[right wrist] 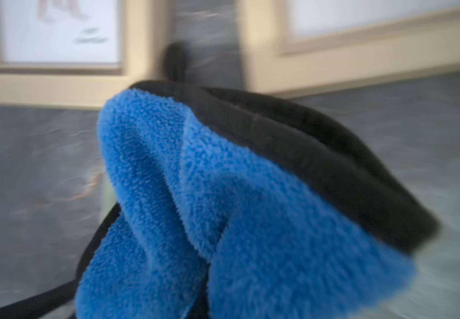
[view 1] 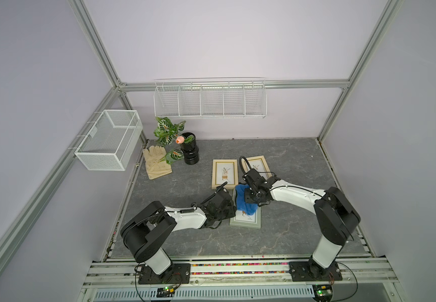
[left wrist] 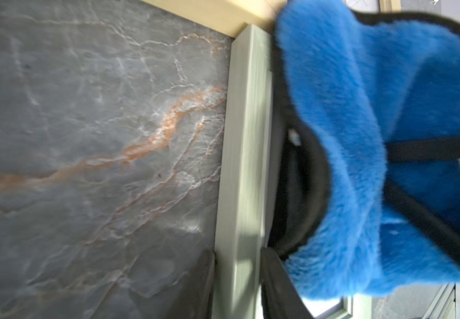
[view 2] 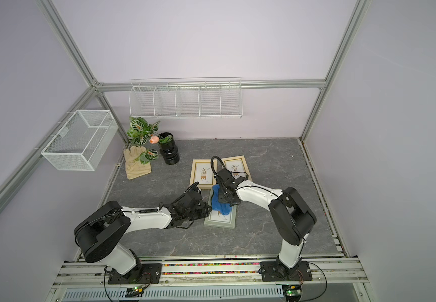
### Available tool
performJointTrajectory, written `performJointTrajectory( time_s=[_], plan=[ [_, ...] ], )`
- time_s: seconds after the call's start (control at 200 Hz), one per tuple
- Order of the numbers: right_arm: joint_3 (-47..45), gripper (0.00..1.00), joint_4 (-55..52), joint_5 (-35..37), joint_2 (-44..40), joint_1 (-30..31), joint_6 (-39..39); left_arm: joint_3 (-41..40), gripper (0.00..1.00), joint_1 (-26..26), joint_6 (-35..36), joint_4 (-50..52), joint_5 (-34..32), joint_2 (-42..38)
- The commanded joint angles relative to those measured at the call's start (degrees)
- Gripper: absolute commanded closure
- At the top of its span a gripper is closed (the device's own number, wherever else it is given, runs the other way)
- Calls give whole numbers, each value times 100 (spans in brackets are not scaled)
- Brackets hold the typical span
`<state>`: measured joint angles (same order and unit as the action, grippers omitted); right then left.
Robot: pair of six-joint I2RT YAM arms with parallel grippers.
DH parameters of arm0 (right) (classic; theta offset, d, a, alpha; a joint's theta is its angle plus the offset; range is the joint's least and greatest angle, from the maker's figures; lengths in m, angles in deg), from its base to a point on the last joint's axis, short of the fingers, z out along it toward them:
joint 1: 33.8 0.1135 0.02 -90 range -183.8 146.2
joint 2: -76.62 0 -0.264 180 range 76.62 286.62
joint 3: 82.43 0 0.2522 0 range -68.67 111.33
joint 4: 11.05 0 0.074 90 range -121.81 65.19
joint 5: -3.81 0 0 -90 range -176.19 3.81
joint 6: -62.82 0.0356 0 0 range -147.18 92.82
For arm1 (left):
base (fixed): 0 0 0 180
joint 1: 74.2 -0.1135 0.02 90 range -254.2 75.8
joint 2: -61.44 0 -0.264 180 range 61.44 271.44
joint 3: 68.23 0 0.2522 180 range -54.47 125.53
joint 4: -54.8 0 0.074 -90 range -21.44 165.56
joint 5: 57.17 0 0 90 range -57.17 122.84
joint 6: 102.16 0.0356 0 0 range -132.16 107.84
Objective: Wipe the picture frame with a cloth
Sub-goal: Wipe the dirt from the picture frame.
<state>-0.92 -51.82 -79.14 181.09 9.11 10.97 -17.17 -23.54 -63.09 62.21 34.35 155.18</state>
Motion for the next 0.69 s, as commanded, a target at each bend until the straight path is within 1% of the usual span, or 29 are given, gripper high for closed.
performJointTrajectory(
  time_s=[0.0, 0.08, 0.185, 0.26, 0.315, 0.42, 0.5, 0.57, 0.64, 0.69],
  plan=[
    [293, 93, 13, -317, 419, 142, 148, -548, 68, 25, -127, 2359, 13, 693],
    [155, 93, -124, -65, 342, -56, 191, -548, 67, 32, -110, 2383, -9, 707],
    [-357, 93, -292, 327, -115, -419, 96, -548, 67, 28, -126, 2384, -9, 751],
    [-586, 93, -514, 732, -482, -499, -51, -531, 66, 27, -153, 2449, -38, 817],
    [-648, 93, -600, 838, -640, -508, -93, -507, 65, 32, -162, 2466, -42, 848],
    [-564, 93, -465, 555, -651, -396, -57, -487, 65, 30, -153, 2470, -48, 865],
    [-222, 93, -389, 430, -410, -121, 23, -469, 64, 26, -145, 2515, -48, 865],
    [98, 93, -320, 179, -141, 81, 52, -478, 64, 26, -152, 2512, -51, 857],
    [237, 93, -275, -20, 19, 137, 94, -487, 63, 29, -152, 2520, -49, 851],
    [219, 93, -364, 54, 39, 80, 90, -487, 63, 28, -152, 2520, -46, 857]
  ],
)
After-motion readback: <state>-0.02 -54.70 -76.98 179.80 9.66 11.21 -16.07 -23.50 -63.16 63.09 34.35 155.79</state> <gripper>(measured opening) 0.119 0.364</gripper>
